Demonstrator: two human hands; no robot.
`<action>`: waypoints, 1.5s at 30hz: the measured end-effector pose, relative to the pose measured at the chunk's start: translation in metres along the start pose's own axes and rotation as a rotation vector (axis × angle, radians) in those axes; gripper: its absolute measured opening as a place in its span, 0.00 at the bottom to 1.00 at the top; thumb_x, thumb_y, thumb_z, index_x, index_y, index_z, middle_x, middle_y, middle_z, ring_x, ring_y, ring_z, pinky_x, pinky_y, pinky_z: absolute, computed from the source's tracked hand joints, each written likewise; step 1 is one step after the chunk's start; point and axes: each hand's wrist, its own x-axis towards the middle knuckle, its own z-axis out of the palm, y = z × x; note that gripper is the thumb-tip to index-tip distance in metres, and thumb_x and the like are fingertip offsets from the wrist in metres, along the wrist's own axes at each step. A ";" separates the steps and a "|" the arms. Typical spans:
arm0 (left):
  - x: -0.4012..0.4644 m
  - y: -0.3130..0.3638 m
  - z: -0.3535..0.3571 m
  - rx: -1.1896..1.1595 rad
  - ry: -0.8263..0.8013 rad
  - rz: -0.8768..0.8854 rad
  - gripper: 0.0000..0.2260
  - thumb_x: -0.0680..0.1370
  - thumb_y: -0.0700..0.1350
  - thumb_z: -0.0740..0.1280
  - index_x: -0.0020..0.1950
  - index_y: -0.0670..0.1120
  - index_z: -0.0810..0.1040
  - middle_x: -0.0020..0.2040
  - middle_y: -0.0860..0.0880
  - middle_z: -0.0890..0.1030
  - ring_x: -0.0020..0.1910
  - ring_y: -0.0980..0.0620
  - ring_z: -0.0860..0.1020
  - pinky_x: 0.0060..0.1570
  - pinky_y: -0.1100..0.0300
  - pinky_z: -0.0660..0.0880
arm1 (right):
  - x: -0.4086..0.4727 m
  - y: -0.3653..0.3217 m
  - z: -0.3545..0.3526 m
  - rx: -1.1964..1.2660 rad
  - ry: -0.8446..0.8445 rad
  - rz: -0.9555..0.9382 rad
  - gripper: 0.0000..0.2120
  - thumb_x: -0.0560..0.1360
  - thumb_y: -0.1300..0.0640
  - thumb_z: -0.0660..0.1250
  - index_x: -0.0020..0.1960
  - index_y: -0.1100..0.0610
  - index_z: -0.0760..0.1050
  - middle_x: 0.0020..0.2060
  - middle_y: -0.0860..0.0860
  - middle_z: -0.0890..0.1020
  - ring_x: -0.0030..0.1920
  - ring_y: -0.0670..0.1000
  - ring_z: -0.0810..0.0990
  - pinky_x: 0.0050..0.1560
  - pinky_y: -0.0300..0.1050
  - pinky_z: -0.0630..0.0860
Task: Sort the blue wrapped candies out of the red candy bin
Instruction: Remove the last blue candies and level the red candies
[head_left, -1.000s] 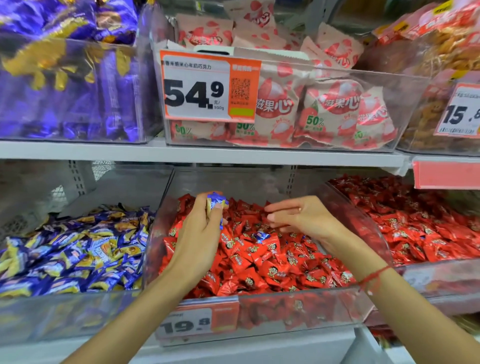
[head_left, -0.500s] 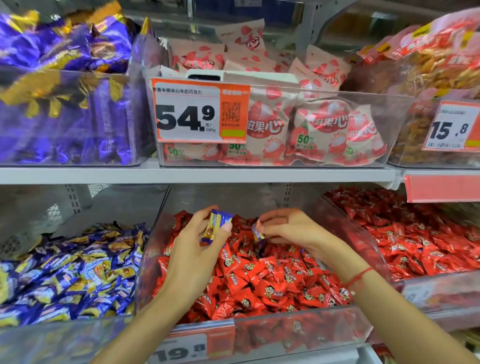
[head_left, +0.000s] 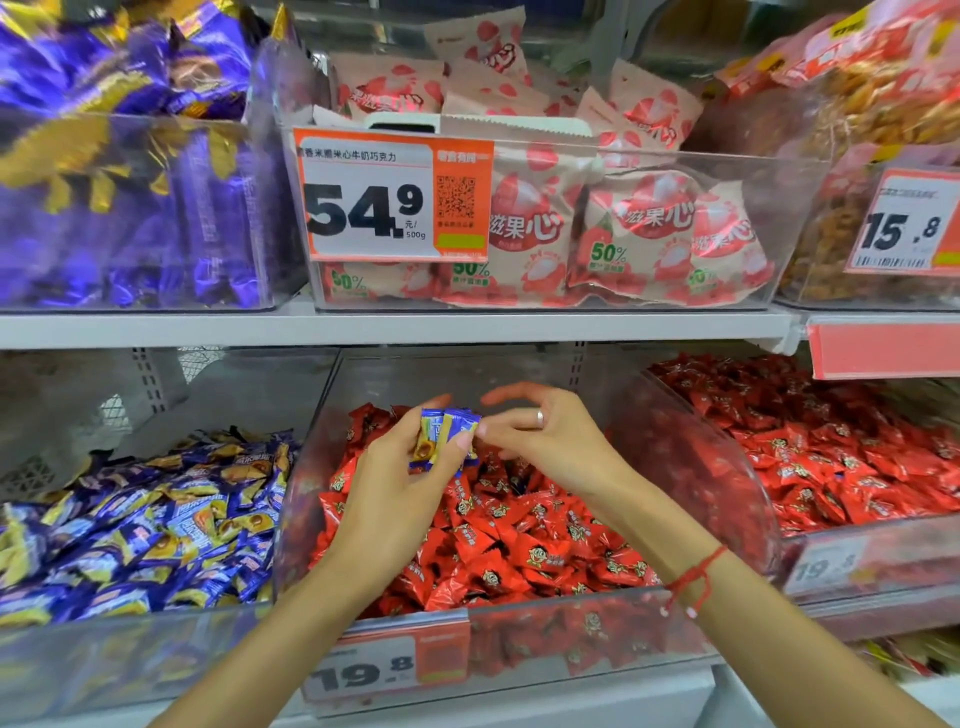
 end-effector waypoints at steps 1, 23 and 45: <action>0.000 0.000 0.000 -0.013 0.011 0.006 0.10 0.78 0.46 0.67 0.60 0.53 0.77 0.46 0.59 0.84 0.49 0.61 0.81 0.51 0.66 0.75 | 0.000 0.000 -0.002 0.004 0.003 0.006 0.05 0.74 0.61 0.71 0.48 0.52 0.79 0.37 0.48 0.86 0.42 0.47 0.84 0.43 0.38 0.79; -0.023 0.008 -0.130 0.971 0.045 0.175 0.16 0.82 0.53 0.51 0.64 0.48 0.70 0.54 0.50 0.76 0.50 0.45 0.75 0.46 0.50 0.71 | 0.006 0.048 -0.066 -0.582 0.036 0.162 0.08 0.75 0.63 0.69 0.48 0.52 0.83 0.49 0.47 0.84 0.50 0.48 0.81 0.57 0.42 0.74; 0.029 0.004 0.003 1.192 -0.853 0.027 0.21 0.84 0.56 0.49 0.76 0.56 0.61 0.77 0.53 0.61 0.75 0.49 0.59 0.73 0.54 0.55 | 0.036 0.048 -0.026 -1.004 -0.436 0.097 0.15 0.76 0.56 0.66 0.62 0.55 0.77 0.61 0.52 0.80 0.61 0.53 0.77 0.58 0.42 0.73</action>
